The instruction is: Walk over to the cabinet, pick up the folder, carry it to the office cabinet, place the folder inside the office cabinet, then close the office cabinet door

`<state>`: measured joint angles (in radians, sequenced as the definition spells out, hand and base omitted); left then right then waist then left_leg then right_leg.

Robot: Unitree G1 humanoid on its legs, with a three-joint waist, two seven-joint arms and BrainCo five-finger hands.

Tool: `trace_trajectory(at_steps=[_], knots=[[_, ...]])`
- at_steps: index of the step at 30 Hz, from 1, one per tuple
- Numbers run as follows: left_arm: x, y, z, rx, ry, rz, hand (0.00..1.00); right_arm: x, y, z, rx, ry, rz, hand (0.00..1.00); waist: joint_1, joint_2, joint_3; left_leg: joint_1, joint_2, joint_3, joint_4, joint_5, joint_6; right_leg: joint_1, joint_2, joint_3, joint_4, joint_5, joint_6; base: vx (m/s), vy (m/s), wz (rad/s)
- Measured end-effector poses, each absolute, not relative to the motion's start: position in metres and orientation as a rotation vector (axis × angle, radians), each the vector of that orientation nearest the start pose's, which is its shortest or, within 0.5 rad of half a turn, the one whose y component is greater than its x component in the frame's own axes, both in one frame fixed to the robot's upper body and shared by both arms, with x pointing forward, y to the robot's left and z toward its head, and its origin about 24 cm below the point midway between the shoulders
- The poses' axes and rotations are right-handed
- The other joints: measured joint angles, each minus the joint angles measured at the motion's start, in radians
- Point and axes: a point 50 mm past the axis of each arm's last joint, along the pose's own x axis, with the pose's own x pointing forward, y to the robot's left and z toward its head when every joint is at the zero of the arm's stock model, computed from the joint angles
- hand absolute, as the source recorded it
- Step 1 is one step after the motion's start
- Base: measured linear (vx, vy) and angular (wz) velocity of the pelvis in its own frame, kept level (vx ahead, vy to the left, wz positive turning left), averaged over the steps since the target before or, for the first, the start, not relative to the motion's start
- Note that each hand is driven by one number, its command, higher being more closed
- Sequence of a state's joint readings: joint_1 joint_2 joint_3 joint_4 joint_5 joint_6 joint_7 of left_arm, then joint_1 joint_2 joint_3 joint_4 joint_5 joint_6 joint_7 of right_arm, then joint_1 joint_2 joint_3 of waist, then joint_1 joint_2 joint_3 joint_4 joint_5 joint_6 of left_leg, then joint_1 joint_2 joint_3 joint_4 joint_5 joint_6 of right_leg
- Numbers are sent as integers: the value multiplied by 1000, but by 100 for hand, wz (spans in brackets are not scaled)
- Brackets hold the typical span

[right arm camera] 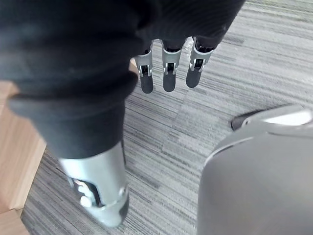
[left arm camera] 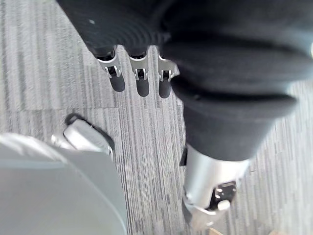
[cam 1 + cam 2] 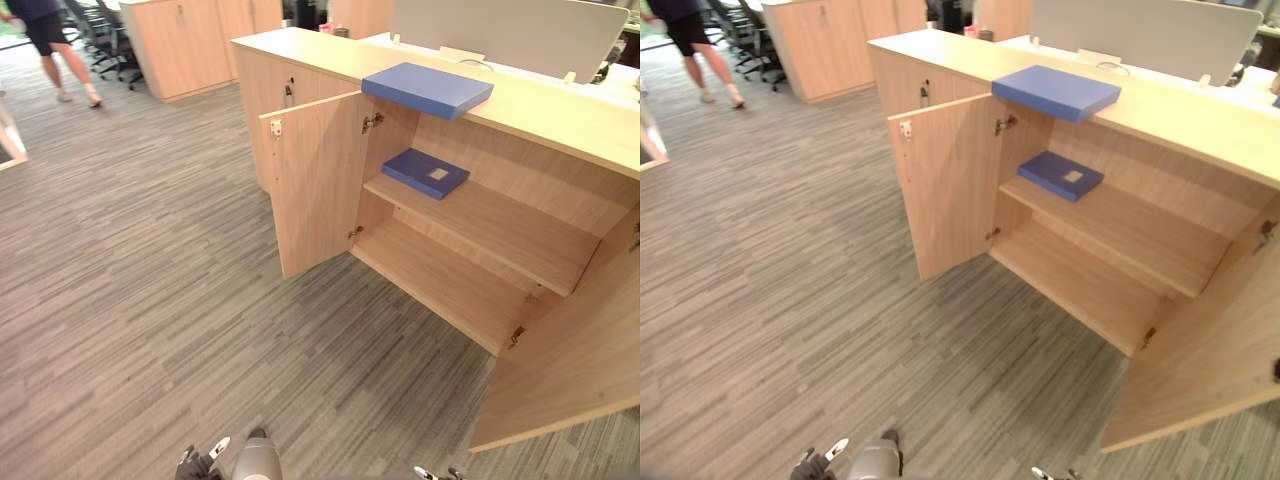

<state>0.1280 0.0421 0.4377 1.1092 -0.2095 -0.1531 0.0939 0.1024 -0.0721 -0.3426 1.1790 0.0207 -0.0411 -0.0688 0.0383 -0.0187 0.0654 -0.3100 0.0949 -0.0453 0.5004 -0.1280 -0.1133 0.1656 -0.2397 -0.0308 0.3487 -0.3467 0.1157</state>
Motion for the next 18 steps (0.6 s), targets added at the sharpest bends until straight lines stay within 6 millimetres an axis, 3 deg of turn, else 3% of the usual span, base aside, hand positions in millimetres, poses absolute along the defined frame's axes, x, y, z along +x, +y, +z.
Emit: trace_trajectory(at_steps=[1, 2, 3, 4, 5, 6, 7, 8, 9, 10, 12, 16, 17, 18], knots=[[52, 228, -163, -276, 1044, 699, 0, 52, -217, -170, 111, 1215, -456, 0, 1, -11, -10, 13, -23, 34, 1, -11, 10, -38, -39, 9, 54, 22, -9, 434, 591, -89], [40, 231, -165, -255, 1091, 697, 0, 52, -219, -170, 126, 1213, -471, 0, 0, -29, -14, 83, -86, 108, -50, -25, 60, -133, -140, 6, 240, 102, -97, 425, 572, -70], [38, 233, -165, -237, 1102, 687, 0, 50, -220, -170, 124, 1217, -474, 0, -2, -36, -12, 125, -119, 130, -90, -21, 81, -174, -183, -3, 320, 151, -161, 490, 645, -56], [33, 233, -166, -199, 1127, 654, 0, 45, -224, -169, 126, 1224, -488, 0, -21, -36, -12, 206, -176, 161, -175, -7, 120, -228, -283, -60, 453, 249, -283, 374, 471, -12], [30, 232, -166, -170, 1146, 625, 0, 44, -229, -168, 124, 1217, -497, 0, -45, -30, -9, 272, -208, 165, -241, 1, 142, -257, -341, -142, 565, 263, -311, 352, 441, -4], [29, 231, -167, -158, 1154, 609, 0, 43, -229, -168, 124, 1218, -498, 0, -50, -16, -10, 309, -215, 168, -277, 6, 151, -265, -343, -181, 598, 259, -305, 303, 376, -16], [30, 229, -167, -137, 1160, 578, 0, 42, -230, -168, 122, 1220, -497, 0, -49, 5, -6, 379, -214, 174, -344, 15, 165, -275, -309, -224, 618, 227, -249, 214, 260, -25], [31, 228, -167, -127, 1161, 567, 0, 42, -229, -168, 122, 1221, -495, 0, -50, 10, -5, 404, -213, 176, -363, 17, 168, -275, -283, -241, 616, 202, -207, 260, 256, -31], [37, 228, -167, -119, 1152, 550, 0, 42, -227, -169, 124, 1224, -490, 0, -51, 13, 2, 442, -213, 179, -384, 15, 172, -285, -223, -264, 605, 152, -148, 247, 166, -18], [42, 226, -166, -117, 1142, 534, 0, 42, -226, -169, 124, 1225, -486, 0, -52, 8, 11, 460, -212, 182, -391, 10, 179, -293, -175, -276, 584, 121, -120, 285, 128, -19], [61, 225, -164, -130, 1093, 528, 0, 48, -222, -169, 111, 1208, -456, 0, -52, -3, 53, 503, -196, 211, -397, -22, 200, -337, -57, -335, 520, 44, -106, 235, 45, -32], [72, 225, -161, -155, 1050, 539, 0, 57, -214, -167, 98, 1164, -423, 0, -51, -11, 77, 547, -176, 254, -390, -85, 173, -390, -23, -459, 429, 42, -124, 191, -17, -40], [75, 226, -160, -177, 1034, 556, 0, 54, -210, -167, 103, 1171, -417, 0, -50, -26, 70, 561, -177, 260, -382, -110, 159, -391, -28, -477, 361, 65, -160, 150, -60, -15], [75, 227, -160, -191, 1029, 569, 0, 52, -208, -168, 108, 1177, -419, 0, -50, -35, 64, 567, -177, 261, -377, -125, 151, -387, -32, -483, 325, 68, -172, 364, -156, -16]])
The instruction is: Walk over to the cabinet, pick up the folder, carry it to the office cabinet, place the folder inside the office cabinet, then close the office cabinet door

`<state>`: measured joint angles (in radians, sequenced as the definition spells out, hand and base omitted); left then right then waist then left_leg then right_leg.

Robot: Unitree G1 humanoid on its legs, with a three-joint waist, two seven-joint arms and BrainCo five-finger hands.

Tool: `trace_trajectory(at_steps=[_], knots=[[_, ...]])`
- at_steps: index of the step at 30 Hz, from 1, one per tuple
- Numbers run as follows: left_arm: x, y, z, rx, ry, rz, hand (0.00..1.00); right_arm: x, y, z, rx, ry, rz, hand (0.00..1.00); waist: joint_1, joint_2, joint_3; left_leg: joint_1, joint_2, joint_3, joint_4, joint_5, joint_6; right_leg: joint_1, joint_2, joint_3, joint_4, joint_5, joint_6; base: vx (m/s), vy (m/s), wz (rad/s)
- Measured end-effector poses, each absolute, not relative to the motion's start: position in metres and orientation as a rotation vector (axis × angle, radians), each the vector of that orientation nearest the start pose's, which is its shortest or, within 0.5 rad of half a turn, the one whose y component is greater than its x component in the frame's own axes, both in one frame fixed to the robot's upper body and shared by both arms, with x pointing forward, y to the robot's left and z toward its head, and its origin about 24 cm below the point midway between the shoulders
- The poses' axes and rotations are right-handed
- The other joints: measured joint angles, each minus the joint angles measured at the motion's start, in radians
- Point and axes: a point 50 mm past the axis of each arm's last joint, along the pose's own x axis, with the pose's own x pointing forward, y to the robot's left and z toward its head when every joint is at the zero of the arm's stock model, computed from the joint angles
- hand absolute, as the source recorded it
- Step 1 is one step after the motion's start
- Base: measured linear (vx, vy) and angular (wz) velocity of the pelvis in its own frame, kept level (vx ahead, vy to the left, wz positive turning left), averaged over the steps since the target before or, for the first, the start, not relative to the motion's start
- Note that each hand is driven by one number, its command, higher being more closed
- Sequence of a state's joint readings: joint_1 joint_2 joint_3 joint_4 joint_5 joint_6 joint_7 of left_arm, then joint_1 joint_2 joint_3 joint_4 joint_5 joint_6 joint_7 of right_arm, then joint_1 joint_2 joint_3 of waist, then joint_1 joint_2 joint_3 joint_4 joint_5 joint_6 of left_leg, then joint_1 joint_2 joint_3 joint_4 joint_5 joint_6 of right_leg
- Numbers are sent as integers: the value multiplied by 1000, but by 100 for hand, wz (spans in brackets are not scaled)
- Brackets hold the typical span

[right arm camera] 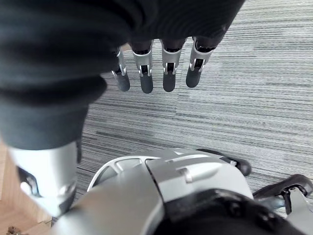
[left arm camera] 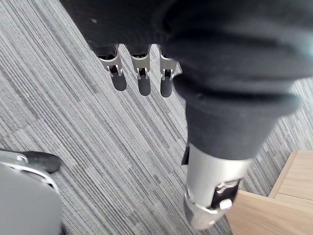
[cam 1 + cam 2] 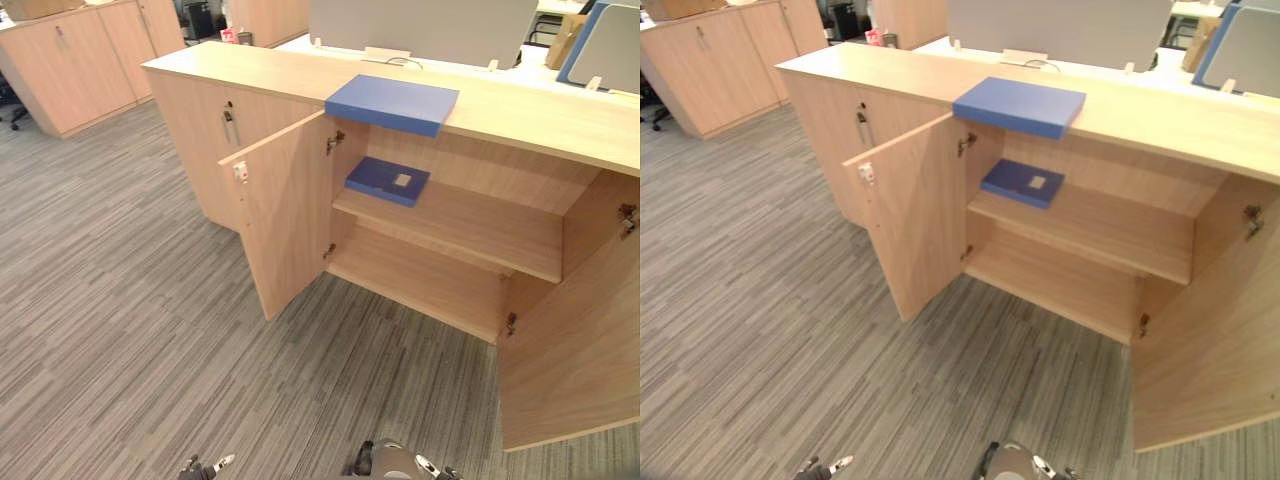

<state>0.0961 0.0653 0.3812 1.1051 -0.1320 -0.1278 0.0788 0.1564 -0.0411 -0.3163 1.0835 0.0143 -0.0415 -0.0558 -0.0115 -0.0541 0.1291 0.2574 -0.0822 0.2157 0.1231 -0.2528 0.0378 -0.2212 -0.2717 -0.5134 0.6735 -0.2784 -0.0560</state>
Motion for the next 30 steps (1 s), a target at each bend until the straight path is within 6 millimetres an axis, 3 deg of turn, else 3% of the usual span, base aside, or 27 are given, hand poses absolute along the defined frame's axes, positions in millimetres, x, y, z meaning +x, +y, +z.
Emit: trace_trajectory(at_steps=[1, 2, 3, 4, 5, 6, 7, 8, 10, 12, 13, 16, 17, 18, 19, 20, 23, 24, 26, 28, 30], knots=[[74, 222, -161, -232, 1031, 590, 0, 49, -207, -169, 113, 1185, -426, 0, -1, 4, -14, 9, 22, 2, 15, -29, -20, 15, 22, -12, -6, -31, -22, 348, -154, -4], [72, 215, -163, -274, 1040, 598, 0, 45, -211, -168, 109, 1189, -440, 0, -5, 30, -30, 8, 58, 5, 42, -55, -36, 39, 64, -29, -36, -48, -12, 388, -165, 0], [73, 210, -164, -301, 1038, 600, 0, 44, -212, -168, 109, 1190, -444, 0, -6, 35, -34, 3, 73, 9, 77, -67, -48, 51, 83, -32, -52, -56, -12, 346, -135, -2], [75, 211, -163, -330, 1016, 622, 0, 43, -212, -168, 110, 1194, -443, 0, -10, 32, -34, -29, 108, 19, 202, -85, -68, 81, 117, -32, -89, -69, -7, 465, -235, -13], [74, 213, -163, -381, 1001, 677, 0, 44, -211, -168, 109, 1187, -440, 0, -10, 34, -35, -133, 169, 19, 475, -87, -86, 132, 162, -30, -144, -68, -9, 444, -230, -27], [73, 213, -163, -401, 994, 698, 0, 45, -213, -167, 108, 1179, -442, 0, -7, 41, -35, -193, 207, 14, 629, -56, -94, 160, 190, -21, -170, -65, -14, 432, -193, -63], [68, 213, -163, -441, 982, 741, 0, 45, -216, -166, 100, 1175, -446, 0, 9, 54, -37, -300, 278, 1, 886, -1, -108, 199, 241, 13, -198, -68, -24, 372, -41, -105], [67, 217, -162, -439, 973, 756, 0, 45, -217, -166, 99, 1180, -445, 0, 21, 59, -38, -370, 317, -11, 1037, 10, -113, 226, 266, 52, -207, -77, -33, 380, -12, -115], [63, 220, -162, -432, 976, 769, 0, 49, -215, -166, 99, 1175, -436, 0, 27, 51, -38, -444, 333, -16, 1100, 7, -106, 283, 281, 114, -245, -78, -31, 367, 39, -105], [63, 221, -161, -431, 969, 777, 0, 49, -215, -167, 97, 1179, -434, 0, 33, 49, -37, -501, 326, -14, 1040, -10, -81, 328, 272, 185, -286, -70, -17, 384, 117, -111], [61, 220, -162, -437, 969, 788, 0, 52, -216, -166, 99, 1174, -434, 0, 38, 49, -35, -522, 311, -26, 936, -24, -66, 351, 261, 233, -311, -62, -4, 431, 223, -136], [58, 220, -162, -456, 966, 823, 0, 63, -214, -166, 94, 1155, -416, 0, 57, 40, -29, -532, 252, -111, 584, -17, -71, 397, 214, 329, -346, -59, 37, 344, 277, -103], [58, 221, -162, -450, 968, 822, 0, 64, -213, -165, 84, 1152, -406, 0, 57, 40, -30, -531, 225, -153, 481, 6, -81, 408, 196, 338, -355, -68, 58, 394, 433, -67], [58, 219, -162, -443, 971, 815, 0, 65, -215, -165, 65, 1150, -393, 0, 59, 44, -33, -529, 203, -198, 391, 105, -91, 420, 176, 358, -355, -87, 91, 344, 402, -49], [55, 219, -163, -444, 978, 819, 0, 64, -215, -166, 62, 1157, -392, 0, 62, 46, -41, -523, 192, -202, 394, 141, -123, 426, 165, 375, -352, -96, 107, 385, 392, -34], [52, 227, -162, -426, 984, 830, 0, 61, -207, -168, 83, 1173, -385, 0, 56, 11, -62, -515, 158, -168, 384, 125, -100, 422, 121, 395, -357, -75, 134, 390, 418, -35], [44, 226, -165, -419, 1019, 833, 0, 64, -204, -169, 98, 1178, -379, 0, 70, 12, -83, -444, 115, -67, 341, 79, -45, 405, 38, 452, -340, 30, 154, 359, 464, -59], [41, 225, -166, -416, 1031, 830, 0, 64, -204, -169, 99, 1177, -375, 0, 74, 18, -88, -419, 105, -42, 320, 76, -36, 386, 21, 467, -303, 44, 149, 317, 492, -100], [36, 222, -166, -401, 1051, 813, 0, 69, -206, -167, 100, 1153, -368, 0, 76, 27, -98, -337, 64, 22, 235, 78, -12, 269, -38, 494, -78, 92, 99, 165, 306, -76], [37, 221, -166, -363, 1062, 767, 0, 74, -210, -164, 93, 1124, -368, 0, 58, 33, -96, -253, 13, 52, 158, 86, 7, 146, -117, 482, 183, 150, -4, 160, 298, -30], [45, 220, -165, -336, 1052, 719, 0, 74, -214, -164, 85, 1121, -370, 0, 45, 33, -97, -192, -6, 47, 108, 90, 22, 98, -127, 441, 274, 149, -3, 142, 205, 3]])
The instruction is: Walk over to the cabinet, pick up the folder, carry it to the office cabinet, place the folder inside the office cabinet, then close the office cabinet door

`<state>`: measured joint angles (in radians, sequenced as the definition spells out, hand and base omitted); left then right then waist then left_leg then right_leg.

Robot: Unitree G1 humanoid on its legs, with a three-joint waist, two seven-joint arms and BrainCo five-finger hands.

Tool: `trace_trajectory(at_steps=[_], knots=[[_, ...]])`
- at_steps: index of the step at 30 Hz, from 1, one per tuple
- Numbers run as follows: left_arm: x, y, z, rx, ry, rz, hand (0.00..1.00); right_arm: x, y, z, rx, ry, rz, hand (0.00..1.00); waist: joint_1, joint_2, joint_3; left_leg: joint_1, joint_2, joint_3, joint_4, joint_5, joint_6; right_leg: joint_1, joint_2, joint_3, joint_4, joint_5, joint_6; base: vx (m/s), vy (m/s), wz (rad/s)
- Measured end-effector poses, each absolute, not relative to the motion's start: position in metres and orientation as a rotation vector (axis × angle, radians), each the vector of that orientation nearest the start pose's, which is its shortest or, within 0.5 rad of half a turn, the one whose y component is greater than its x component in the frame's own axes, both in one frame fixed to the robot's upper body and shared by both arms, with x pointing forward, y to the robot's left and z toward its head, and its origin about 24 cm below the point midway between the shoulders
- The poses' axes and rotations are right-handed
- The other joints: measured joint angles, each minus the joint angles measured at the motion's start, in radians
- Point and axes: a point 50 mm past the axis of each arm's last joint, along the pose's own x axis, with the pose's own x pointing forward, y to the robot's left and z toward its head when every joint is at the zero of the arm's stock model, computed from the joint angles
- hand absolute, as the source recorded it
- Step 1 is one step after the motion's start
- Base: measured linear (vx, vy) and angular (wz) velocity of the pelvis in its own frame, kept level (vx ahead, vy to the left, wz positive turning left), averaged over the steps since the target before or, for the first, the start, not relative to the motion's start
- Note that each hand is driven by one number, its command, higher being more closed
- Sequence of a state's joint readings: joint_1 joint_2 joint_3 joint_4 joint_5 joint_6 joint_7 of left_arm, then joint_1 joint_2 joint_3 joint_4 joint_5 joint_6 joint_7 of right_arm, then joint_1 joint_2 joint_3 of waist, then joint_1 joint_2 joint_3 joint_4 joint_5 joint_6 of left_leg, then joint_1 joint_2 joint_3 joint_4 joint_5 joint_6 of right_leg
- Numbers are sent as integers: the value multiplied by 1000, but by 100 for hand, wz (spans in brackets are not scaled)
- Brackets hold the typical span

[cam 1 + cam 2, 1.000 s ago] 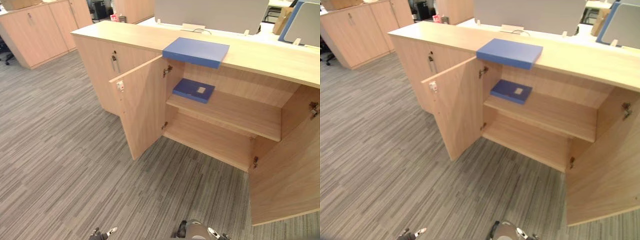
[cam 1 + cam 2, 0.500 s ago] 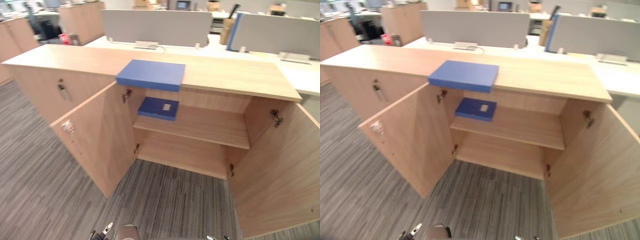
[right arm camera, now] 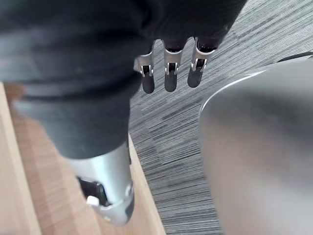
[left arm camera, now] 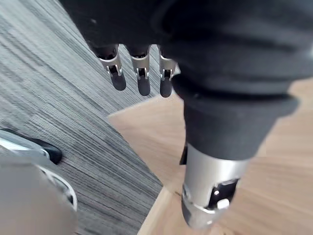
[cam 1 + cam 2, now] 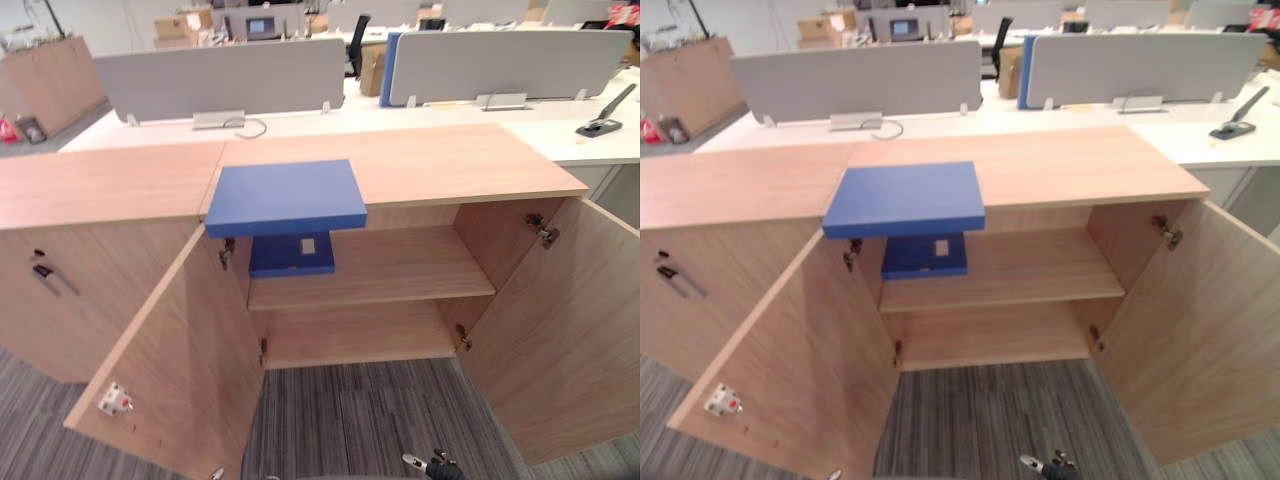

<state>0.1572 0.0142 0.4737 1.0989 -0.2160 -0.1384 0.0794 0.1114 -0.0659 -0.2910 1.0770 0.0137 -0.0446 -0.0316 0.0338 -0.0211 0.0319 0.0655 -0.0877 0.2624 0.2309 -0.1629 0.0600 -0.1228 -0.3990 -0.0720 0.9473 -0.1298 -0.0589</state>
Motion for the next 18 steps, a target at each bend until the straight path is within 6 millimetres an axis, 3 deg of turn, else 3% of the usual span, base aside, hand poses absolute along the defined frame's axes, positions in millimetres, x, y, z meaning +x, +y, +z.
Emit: trace_trajectory(at_steps=[2, 5, 6, 7, 8, 11, 14, 16, 18], knots=[[53, 218, -164, -312, 1037, 672, 0, 71, -216, -164, 78, 1124, -372, 0, -15, 3, 2, 30, 6, -42, -22, -2, 6, -21, 60, -53, -57, -58, 59, 136, 43, 34], [60, 215, -164, -349, 1012, 666, 0, 55, -216, -166, 58, 1171, -364, 0, -26, 9, 14, 44, 33, -102, -18, -8, -3, -21, 154, -60, -253, -117, 102, 149, -94, 64], [60, 215, -164, -360, 1010, 672, 0, 52, -214, -167, 54, 1178, -358, 0, -26, 9, 16, 44, 39, -112, -15, -12, -13, -15, 171, -58, -306, -117, 102, 153, -147, 54], [59, 216, -164, -385, 998, 686, 0, 46, -210, -169, 35, 1202, -326, 0, -24, -7, 17, 54, 43, -129, -7, -24, -33, 14, 189, -61, -435, -72, 82, 135, -194, 43], [58, 216, -164, -411, 989, 702, 0, 44, -207, -170, 31, 1217, -313, 0, -22, -17, 22, 62, 47, -147, 4, -34, -48, 36, 190, -76, -464, -74, 111, 168, -248, 53], [60, 206, -164, -502, 960, 725, 0, 42, -213, -169, -12, 1231, -285, 0, -17, 5, 12, 56, 115, -187, 5, -50, -91, 75, 254, -139, -530, -83, 91, 140, -234, 32], [57, 207, -165, -577, 936, 782, 0, 43, -213, -169, -9, 1231, -287, 0, -16, 5, 12, 40, 163, -213, 39, -72, -122, 103, 299, -176, -563, -95, 68, 125, -208, 20], [58, 207, -164, -609, 917, 798, 0, 44, -213, -169, -3, 1227, -291, 0, -14, 6, 16, 14, 186, -220, 114, -90, -134, 121, 321, -190, -575, -106, 54, 157, -190, 22], [65, 208, -163, -651, 884, 811, 0, 46, -214, -169, 17, 1218, -311, 0, -8, 11, 32, -76, 216, -207, 325, -97, -134, 157, 335, -208, -591, -111, 48, 128, -116, 14]])
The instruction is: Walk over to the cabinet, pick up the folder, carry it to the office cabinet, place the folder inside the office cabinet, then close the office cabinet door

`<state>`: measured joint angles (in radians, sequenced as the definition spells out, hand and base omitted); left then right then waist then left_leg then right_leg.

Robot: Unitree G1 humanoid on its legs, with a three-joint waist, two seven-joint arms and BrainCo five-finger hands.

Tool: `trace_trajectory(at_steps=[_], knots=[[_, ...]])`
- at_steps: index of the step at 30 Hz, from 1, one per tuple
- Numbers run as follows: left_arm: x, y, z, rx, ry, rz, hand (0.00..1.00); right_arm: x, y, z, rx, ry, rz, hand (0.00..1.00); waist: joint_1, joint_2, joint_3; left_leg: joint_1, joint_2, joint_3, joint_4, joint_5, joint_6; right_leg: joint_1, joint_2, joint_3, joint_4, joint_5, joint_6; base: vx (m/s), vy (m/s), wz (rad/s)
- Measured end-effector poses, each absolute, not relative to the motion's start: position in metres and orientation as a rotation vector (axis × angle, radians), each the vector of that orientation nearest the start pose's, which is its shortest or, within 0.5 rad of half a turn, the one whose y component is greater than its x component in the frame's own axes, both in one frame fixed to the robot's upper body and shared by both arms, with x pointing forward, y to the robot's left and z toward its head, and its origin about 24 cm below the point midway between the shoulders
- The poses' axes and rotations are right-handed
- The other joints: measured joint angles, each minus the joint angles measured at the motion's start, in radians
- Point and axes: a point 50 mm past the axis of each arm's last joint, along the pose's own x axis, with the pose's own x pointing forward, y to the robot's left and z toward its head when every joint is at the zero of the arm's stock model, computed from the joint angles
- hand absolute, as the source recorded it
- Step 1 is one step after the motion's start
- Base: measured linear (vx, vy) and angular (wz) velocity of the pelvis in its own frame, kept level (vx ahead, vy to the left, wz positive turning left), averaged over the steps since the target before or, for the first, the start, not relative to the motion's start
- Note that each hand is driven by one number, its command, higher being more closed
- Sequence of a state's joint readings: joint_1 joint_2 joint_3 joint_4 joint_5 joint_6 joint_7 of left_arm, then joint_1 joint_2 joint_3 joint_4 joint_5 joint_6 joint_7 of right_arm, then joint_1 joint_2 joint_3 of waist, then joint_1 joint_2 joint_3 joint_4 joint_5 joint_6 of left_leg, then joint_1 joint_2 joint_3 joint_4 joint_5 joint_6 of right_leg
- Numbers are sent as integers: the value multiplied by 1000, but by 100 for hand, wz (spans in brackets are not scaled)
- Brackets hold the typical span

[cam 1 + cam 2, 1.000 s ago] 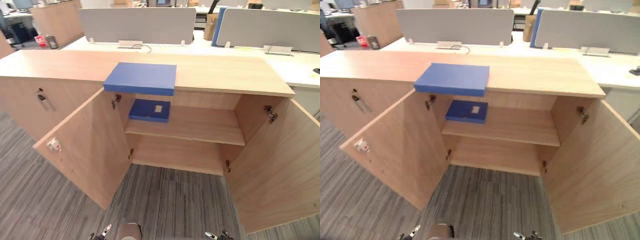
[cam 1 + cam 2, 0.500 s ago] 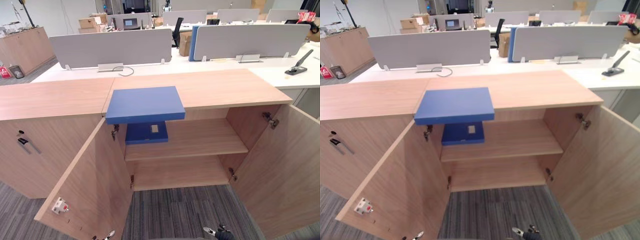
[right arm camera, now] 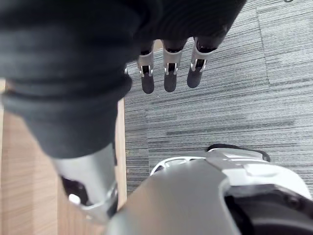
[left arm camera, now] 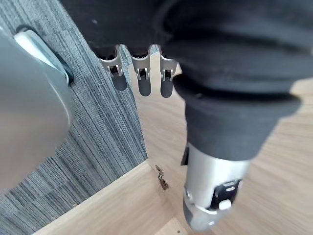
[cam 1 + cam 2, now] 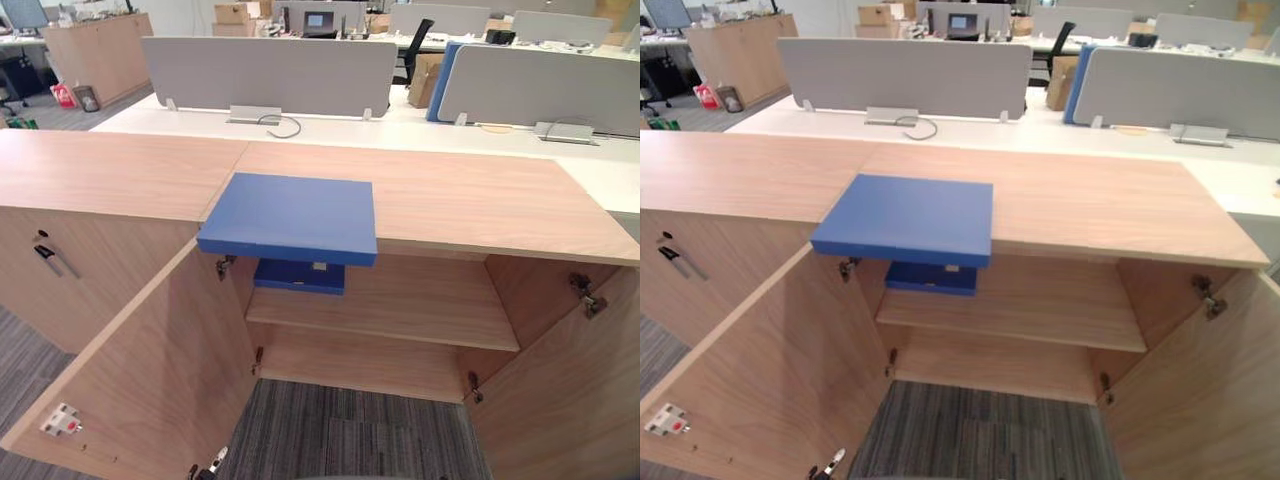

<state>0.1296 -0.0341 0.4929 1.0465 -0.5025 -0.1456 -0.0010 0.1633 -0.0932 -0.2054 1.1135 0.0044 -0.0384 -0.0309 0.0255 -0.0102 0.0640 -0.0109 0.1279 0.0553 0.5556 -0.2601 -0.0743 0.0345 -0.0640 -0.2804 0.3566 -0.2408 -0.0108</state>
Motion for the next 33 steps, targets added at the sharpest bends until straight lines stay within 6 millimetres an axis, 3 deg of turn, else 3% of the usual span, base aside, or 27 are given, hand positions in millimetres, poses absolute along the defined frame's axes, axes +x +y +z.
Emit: trace_trajectory(at_steps=[4, 7, 8, 9, 11, 13, 17, 19, 21, 24, 33], knots=[[80, 207, -159, -680, 836, 772, 0, 48, -216, -168, 35, 1209, -341, 0, 14, 3, 15, -59, 53, 92, 153, -4, 16, 53, 11, -17, -32, -2, -6, 105, -21, 11], [115, 199, -141, -686, 706, 642, 0, 61, -217, -166, 45, 1176, -354, 0, 21, 2, 34, -61, 7, 81, 57, -36, 25, 50, -19, -16, -30, 0, -2, 67, 122, 7], [129, 193, -130, -685, 633, 581, 0, 66, -220, -165, 36, 1163, -358, 0, 22, 16, 35, -58, -8, 52, -42, -7, 22, 35, -20, -10, -16, 0, 7, 24, 188, -3], [135, 192, -123, -679, 597, 556, 0, 67, -219, -165, 33, 1161, -356, 0, 25, 22, 28, -49, -14, 43, -70, -16, 21, 23, -22, -2, -10, -2, 16, 54, 195, -5], [160, 195, -94, -641, 435, 468, 0, 74, -213, -164, 26, 1136, -332, 0, 29, -1, 35, -41, -55, 48, -123, 0, 43, 9, -47, 13, -22, 11, 38, 57, 169, 1], [168, 195, -74, -615, 348, 420, 0, 73, -211, -164, 14, 1140, -318, 0, 32, -7, 31, -36, -74, 49, -139, 8, 54, 17, -65, 12, -31, 14, 42, 6, 131, 8], [191, 184, -4, -449, 64, 232, 0, 71, -210, -163, -25, 1135, -283, 0, 48, -14, 17, -8, -126, 36, -231, 63, 68, 19, -108, -7, -51, 25, 60, 1, 68, 21], [196, 180, 19, -430, -35, 194, 0, 71, -210, -163, -42, 1137, -264, 0, 52, -14, 9, -8, -130, 26, -250, 77, 65, 22, -112, -17, -69, 32, 66, -7, -12, 17], [199, 174, 56, -424, -194, 140, 0, 68, -209, -164, -44, 1145, -259, 0, 55, -16, -13, -4, -132, 6, -291, 104, 59, 23, -111, -37, -90, 38, 66, -19, -59, 22], [196, 166, 88, -364, -339, 106, 0, 66, -208, -164, -47, 1151, -256, 0, 64, -15, -35, 3, -126, -3, -334, 131, 49, 26, -100, -48, -115, 52, 61, -9, -65, 10], [179, 176, 117, -180, -479, 326, 0, 70, -198, -165, -16, 1142, -246, 0, 80, -21, -47, 8, -121, -20, -367, 149, 51, 54, -79, -59, -171, 85, 57, -32, -15, 3]])
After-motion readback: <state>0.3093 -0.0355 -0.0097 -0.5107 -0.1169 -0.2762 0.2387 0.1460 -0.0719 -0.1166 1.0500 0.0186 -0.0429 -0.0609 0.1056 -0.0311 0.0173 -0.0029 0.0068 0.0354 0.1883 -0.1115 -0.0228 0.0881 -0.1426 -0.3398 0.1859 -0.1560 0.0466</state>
